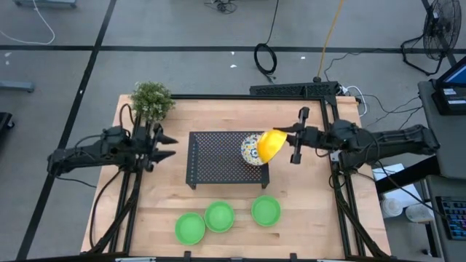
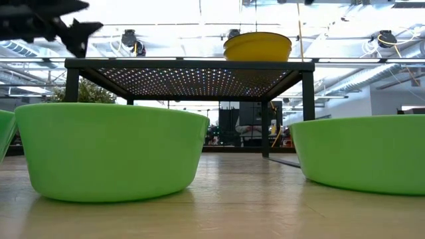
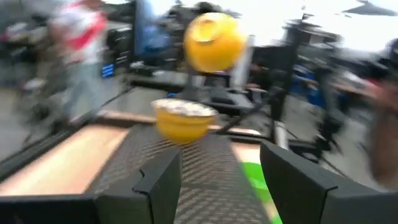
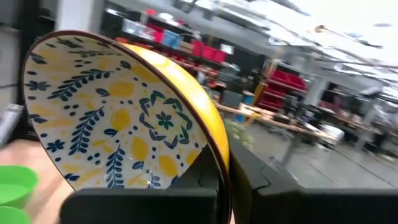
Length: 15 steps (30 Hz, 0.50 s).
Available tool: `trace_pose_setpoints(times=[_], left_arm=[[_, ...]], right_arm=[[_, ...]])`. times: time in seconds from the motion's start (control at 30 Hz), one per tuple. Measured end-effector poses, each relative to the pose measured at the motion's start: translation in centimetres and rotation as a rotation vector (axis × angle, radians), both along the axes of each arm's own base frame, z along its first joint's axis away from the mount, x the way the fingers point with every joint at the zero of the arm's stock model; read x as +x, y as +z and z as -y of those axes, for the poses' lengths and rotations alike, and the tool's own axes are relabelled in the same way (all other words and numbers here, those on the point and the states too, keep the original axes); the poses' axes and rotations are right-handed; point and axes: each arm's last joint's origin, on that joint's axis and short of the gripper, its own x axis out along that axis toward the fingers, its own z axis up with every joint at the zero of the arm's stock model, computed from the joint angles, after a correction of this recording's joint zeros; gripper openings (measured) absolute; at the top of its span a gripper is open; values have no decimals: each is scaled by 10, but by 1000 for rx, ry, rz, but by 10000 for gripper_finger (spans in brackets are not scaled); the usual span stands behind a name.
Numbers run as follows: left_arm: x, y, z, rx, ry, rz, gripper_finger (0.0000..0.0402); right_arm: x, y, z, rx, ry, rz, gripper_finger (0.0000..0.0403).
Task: Pick & Place Mini bowls
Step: Stack the white patterned bowl on top of the white patterned bowl on the shelf
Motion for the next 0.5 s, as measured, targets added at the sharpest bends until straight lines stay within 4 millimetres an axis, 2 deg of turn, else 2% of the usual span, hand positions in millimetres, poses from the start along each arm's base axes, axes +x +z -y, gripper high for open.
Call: trace_pose_setpoints(times=[0.13,0.33,0.5], left_arm=[[5,-15,-3,-76,59,-93,219],[7,-19,-3,-70,71,-139,219],[7,-19,-3,-68,78,-140,218]], right_arm=[[-4,-13,1,11,-25,10,2],[-5,-32,0,28,-11,26,2],[-7,-28,0,44,-12,71,2]])
